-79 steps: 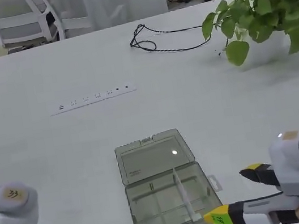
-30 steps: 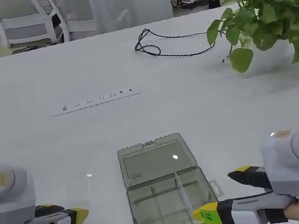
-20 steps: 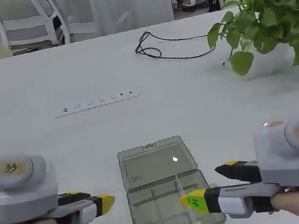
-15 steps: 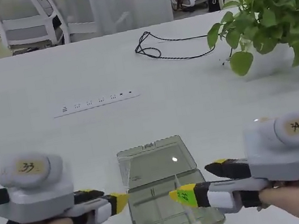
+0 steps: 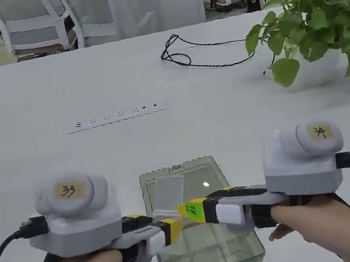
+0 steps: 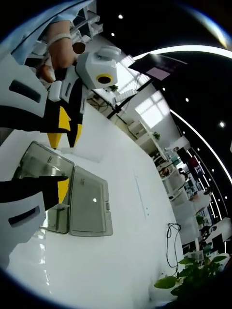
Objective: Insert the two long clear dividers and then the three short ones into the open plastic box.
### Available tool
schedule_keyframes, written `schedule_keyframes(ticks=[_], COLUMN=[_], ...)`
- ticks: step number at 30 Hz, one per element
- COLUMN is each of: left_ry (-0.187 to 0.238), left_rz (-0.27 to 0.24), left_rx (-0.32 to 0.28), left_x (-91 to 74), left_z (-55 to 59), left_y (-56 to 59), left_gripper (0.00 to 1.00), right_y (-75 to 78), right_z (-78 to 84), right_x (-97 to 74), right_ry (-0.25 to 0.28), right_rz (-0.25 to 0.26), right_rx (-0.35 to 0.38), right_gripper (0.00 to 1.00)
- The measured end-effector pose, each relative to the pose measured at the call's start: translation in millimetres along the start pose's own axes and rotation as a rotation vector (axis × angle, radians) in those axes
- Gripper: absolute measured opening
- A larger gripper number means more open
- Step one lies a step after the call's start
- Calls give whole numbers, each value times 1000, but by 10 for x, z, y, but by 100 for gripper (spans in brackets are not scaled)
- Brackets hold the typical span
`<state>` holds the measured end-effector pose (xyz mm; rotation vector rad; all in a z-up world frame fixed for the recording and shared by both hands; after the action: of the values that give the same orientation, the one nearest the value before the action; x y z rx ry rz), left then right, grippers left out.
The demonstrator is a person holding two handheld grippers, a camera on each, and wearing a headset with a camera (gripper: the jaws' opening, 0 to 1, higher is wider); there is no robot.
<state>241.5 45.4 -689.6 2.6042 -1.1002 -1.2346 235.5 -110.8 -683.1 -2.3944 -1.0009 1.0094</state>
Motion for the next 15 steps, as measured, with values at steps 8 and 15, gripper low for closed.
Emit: schedule_keyframes(ticks=[8,15], left_ry=[18,34], left_rz=[13,19], left_rx=[-12,-26], left_x=[8,-11], left_z=[-21,-22], left_y=[55,77], left_gripper=[30,30], right_y=[-12,-17], right_z=[-52,-69], right_x=[56,71], right_ry=[-4,-15], right_rz=[-26,-35], right_rx=[66,87], right_gripper=[17,9])
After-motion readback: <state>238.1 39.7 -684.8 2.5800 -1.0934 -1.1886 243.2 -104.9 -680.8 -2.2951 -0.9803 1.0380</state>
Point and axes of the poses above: the centre of the closed fingertips' face, and the gripper's own axes: x roughly forward along the fingers, y roughly to its right, z roughly out of its underside, the point moved 9 cm from there along -x, roughly backward along the fingers, and after that the axes turned 5 degrees about -y, right-handed, at the moved point
